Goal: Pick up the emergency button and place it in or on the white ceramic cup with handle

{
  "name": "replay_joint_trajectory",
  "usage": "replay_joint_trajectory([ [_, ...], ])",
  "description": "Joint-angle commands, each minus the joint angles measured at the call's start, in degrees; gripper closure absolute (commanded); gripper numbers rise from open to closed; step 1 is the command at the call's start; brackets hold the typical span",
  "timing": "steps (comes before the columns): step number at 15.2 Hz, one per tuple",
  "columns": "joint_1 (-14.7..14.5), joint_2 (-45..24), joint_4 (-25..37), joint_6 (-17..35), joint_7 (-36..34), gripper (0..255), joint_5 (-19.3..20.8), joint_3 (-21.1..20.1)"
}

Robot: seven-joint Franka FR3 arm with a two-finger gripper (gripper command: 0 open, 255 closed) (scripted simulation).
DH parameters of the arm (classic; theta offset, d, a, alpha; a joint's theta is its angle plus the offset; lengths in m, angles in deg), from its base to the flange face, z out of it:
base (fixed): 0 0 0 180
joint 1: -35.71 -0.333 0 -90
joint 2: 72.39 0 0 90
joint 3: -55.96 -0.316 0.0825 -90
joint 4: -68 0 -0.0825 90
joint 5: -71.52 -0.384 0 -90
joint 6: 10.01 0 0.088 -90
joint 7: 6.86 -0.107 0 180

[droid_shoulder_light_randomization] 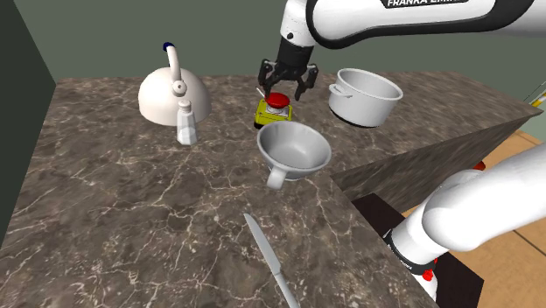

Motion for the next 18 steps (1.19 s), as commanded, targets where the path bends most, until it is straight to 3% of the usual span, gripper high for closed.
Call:
replay_joint_trajectory([
  [1,0.4,-1.3,0.6,0.5,-0.9,0,0.5,-0.1],
  [7,0.7,-2.8,-3.0,5.6,-1.4,0,1.2,-0.2],
  [15,0.7,-2.8,-3.0,5.5,-1.4,0,1.2,-0.2],
  [16,0.7,-2.8,-3.0,5.5,-1.4,255,1.2,-0.2],
  [18,0.7,-2.8,-3.0,5.6,-1.4,255,1.2,-0.2],
])
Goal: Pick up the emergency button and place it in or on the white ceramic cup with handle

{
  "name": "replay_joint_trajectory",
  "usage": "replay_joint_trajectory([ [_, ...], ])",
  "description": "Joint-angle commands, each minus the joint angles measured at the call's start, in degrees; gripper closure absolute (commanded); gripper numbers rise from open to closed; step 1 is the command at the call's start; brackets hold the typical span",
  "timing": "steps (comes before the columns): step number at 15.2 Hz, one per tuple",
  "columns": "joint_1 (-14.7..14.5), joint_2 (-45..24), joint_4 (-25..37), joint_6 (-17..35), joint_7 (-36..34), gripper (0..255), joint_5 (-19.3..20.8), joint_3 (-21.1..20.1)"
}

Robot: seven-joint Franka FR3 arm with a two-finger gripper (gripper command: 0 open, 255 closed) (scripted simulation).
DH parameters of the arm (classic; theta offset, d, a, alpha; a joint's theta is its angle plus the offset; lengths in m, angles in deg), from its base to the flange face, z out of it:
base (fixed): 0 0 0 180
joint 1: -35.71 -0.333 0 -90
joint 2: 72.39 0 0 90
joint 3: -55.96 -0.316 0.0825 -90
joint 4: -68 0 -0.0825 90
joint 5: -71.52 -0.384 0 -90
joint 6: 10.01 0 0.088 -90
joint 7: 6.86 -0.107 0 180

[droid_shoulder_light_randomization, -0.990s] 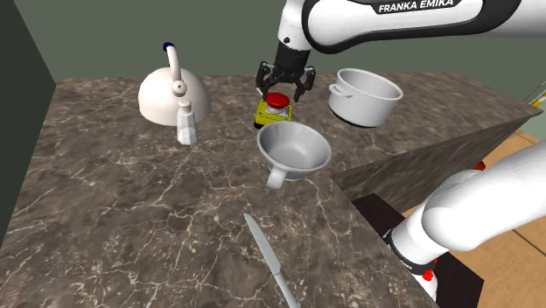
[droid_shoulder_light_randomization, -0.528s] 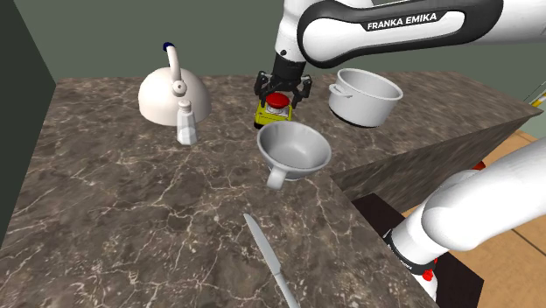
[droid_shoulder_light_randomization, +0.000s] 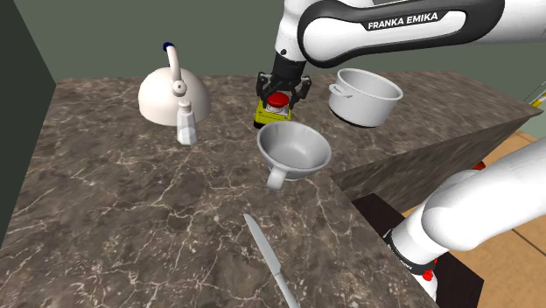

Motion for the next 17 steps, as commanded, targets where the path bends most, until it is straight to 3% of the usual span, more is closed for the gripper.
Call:
replay_joint_trajectory([
  [1,0.0,-0.1,-0.2,0.0,0.0,255,0.0,0.0],
  [7,0.0,-0.2,-0.1,0.0,0.0,255,0.0,0.0],
  [17,0.1,0.8,6.7,-7.6,1.2,255,-0.5,0.5],
])
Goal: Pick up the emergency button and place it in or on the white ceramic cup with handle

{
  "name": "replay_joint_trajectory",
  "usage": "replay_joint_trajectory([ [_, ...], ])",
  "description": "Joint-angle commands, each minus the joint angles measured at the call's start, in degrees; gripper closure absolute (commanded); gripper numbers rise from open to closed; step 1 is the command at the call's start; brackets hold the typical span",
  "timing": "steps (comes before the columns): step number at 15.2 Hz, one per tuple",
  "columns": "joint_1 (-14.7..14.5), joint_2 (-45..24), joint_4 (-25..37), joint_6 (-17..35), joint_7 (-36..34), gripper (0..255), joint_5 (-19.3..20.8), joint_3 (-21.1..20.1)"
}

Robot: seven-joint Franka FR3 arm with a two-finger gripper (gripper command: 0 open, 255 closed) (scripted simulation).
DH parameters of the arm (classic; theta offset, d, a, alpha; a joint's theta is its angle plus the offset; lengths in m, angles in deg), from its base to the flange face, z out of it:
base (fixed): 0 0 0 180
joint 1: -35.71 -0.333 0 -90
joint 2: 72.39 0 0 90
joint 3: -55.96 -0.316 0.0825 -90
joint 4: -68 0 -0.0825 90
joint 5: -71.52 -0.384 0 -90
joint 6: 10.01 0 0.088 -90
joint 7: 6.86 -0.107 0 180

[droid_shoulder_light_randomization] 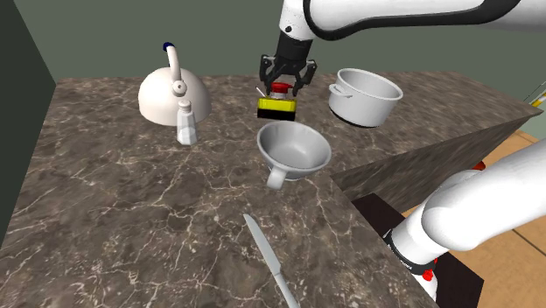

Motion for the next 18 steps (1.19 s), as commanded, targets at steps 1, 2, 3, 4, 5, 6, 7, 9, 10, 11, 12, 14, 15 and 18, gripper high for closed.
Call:
replay_joint_trajectory([
  [1,0.0,0.0,1.6,-1.6,0.2,255,0.0,0.0],
  [2,0.0,0.0,2.3,-2.3,0.3,255,0.0,0.1],
  [3,0.1,0.0,3.1,-3.1,0.4,255,-0.1,0.1],
  [4,0.1,0.0,3.9,-3.9,0.4,255,-0.1,0.1],
  [5,0.1,0.0,4.7,-4.6,0.5,255,-0.1,0.2],
  [6,0.1,0.0,5.5,-5.4,0.6,255,-0.1,0.2],
  [7,0.1,-0.1,6.3,-6.1,0.7,255,-0.1,0.2],
  [9,0.2,-0.2,8.0,-7.7,0.8,255,0.0,0.2],
  [10,0.2,-0.3,8.8,-8.4,0.9,255,0.0,0.2],
  [11,0.2,-0.4,9.7,-9.2,1.0,255,0.0,0.2],
  [12,0.2,-0.6,10.6,-10.0,1.0,255,0.0,0.2],
  [14,0.3,-0.8,12.4,-11.5,1.1,255,0.1,0.2],
  [15,0.3,-1.0,13.4,-12.3,1.2,255,0.1,0.2],
  [18,0.4,-1.6,16.3,-14.7,1.3,255,0.3,0.2],
])
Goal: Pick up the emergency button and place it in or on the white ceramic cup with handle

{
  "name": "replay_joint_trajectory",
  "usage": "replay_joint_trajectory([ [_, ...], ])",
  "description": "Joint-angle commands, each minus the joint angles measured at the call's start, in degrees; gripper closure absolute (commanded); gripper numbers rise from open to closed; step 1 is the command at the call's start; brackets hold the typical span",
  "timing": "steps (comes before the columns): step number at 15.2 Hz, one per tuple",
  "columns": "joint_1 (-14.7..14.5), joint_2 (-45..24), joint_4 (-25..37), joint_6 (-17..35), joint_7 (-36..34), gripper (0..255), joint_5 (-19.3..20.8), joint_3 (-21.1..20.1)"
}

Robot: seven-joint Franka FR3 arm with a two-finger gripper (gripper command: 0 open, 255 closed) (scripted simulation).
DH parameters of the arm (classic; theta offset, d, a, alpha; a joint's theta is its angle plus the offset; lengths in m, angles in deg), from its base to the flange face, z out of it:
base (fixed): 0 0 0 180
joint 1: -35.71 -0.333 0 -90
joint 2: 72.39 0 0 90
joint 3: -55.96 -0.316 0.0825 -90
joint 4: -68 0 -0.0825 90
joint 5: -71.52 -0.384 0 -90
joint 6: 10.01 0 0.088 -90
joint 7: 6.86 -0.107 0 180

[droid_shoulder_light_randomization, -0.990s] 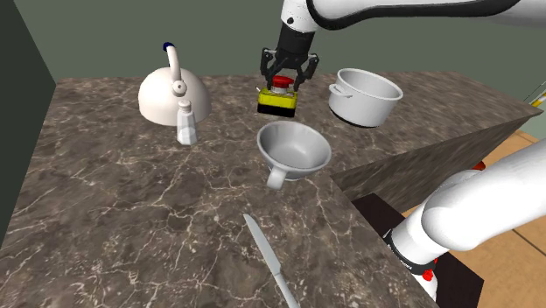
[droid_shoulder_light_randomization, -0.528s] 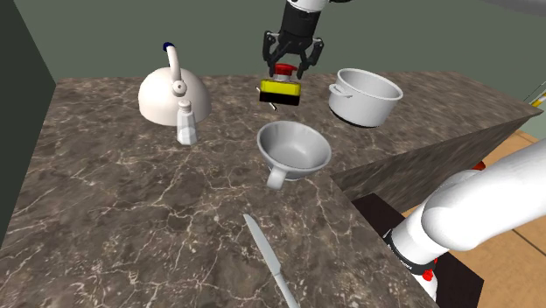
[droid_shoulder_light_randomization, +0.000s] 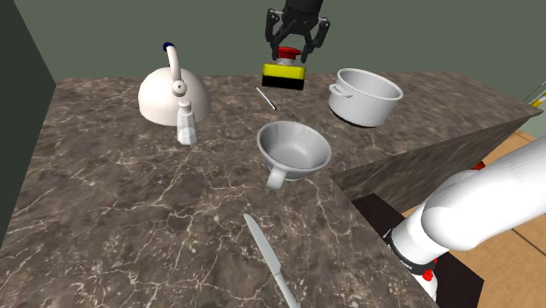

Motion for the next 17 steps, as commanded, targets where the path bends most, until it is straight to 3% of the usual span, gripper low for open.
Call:
replay_joint_trajectory([
  [1,0.0,-0.3,2.0,-1.6,0.0,255,0.1,-0.1],
  [3,0.0,-0.7,3.5,-2.8,0.1,255,0.2,-0.1],
  [17,-6.1,17.3,-4.6,-12.3,-9.6,255,-7.1,-5.7],
])
